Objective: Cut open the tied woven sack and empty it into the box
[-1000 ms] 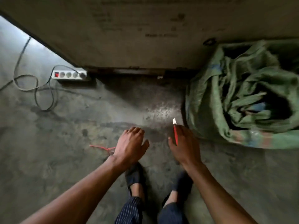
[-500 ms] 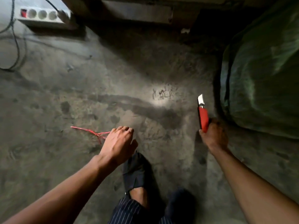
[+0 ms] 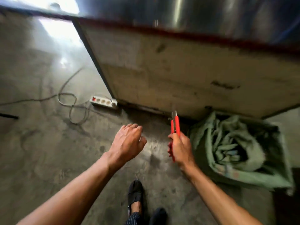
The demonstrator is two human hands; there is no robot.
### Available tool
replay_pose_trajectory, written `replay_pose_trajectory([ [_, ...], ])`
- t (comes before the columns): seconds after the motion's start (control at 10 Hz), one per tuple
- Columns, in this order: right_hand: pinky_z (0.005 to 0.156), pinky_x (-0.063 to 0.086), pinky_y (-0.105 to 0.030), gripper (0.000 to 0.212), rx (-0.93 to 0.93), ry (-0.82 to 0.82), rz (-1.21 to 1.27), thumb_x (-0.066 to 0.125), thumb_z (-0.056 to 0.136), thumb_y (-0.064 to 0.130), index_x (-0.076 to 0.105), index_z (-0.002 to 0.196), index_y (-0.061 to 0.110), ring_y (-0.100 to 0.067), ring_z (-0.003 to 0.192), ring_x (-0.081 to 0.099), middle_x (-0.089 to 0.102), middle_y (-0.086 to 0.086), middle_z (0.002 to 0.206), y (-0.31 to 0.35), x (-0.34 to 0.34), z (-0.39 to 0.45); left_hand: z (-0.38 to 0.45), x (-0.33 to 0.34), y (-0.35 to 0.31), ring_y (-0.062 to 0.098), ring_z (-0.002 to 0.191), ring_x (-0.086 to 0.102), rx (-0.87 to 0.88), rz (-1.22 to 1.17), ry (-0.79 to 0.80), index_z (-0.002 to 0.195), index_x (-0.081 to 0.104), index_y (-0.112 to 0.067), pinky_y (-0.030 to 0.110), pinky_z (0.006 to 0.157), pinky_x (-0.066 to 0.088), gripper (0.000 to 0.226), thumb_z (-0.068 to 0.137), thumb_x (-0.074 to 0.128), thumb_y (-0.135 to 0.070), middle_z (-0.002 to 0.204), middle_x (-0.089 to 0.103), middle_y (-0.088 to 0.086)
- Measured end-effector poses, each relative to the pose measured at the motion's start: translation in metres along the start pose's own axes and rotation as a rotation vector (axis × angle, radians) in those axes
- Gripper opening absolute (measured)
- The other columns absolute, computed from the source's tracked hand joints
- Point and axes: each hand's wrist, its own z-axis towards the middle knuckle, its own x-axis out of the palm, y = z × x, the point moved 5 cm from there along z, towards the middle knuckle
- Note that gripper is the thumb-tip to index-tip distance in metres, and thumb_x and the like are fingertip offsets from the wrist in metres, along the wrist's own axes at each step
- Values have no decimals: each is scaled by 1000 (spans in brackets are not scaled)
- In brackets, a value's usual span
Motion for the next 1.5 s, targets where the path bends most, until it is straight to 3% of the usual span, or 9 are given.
replay_pose_trajectory([
  [0.2,38,46,-28,23,-351,-80,30,50,92,26,52,75,10,-10,32,48,49,-3,56,220,-52,-88,8,-194,-52,28,70,64,31,23,-180,64,55,-15,34,63,50,25,73,43,-35,66,63,5],
  [0.4,41,42,-24,17,-423,-221,118,50,93,20,54,85,5,-16,45,50,54,-5,58,315,-96,-77,55,-279,-61,17,67,68,20,35,-313,73,65,-19,23,58,52,34,74,43,-44,72,69,-4],
  [0.7,56,49,-35,28,-261,-247,-6,58,89,25,62,85,-2,-19,58,56,58,-9,65,355,-94,49,204,-270,-35,21,121,54,3,-99,-162,120,59,-10,33,99,41,40,91,45,-33,125,62,3],
  [0.9,58,54,-44,28,-178,-287,-89,69,78,22,60,75,-5,-23,55,58,57,-8,61,359,-77,121,276,-245,-5,5,64,68,73,-7,-38,66,65,-27,16,56,52,30,68,41,-46,66,66,-13],
  [1.0,59,50,-36,17,-189,-299,-114,70,78,15,61,79,1,-20,60,58,63,-9,70,366,-70,141,297,-247,10,12,86,71,68,18,-31,86,71,-20,23,70,56,43,71,40,-45,90,74,-6],
  [1.1,59,47,-33,16,-192,-317,-210,72,75,15,61,76,3,-19,61,59,64,-7,70,368,-64,156,312,-237,22,28,135,42,42,-14,76,132,52,-8,36,109,35,65,84,32,-48,144,48,14],
  [1.3,62,53,-35,20,-262,-409,-523,68,77,34,63,82,15,-20,72,63,66,-3,78,369,-59,162,314,-222,32,27,130,49,36,35,97,127,58,-11,37,103,42,65,84,31,-50,140,52,12],
  [1.4,69,52,-36,31,-291,-394,-660,60,82,42,64,94,14,-24,84,61,59,-6,90,370,-62,161,313,-228,34,22,146,19,59,-85,58,145,34,-14,33,116,18,63,92,35,-47,157,26,7],
  [1.5,71,49,-27,21,-331,-438,-538,66,81,34,68,100,25,-20,83,60,57,-3,87,354,-76,140,287,-237,46,12,129,48,54,-246,-110,131,50,-29,22,103,35,59,84,32,-60,136,57,0],
])
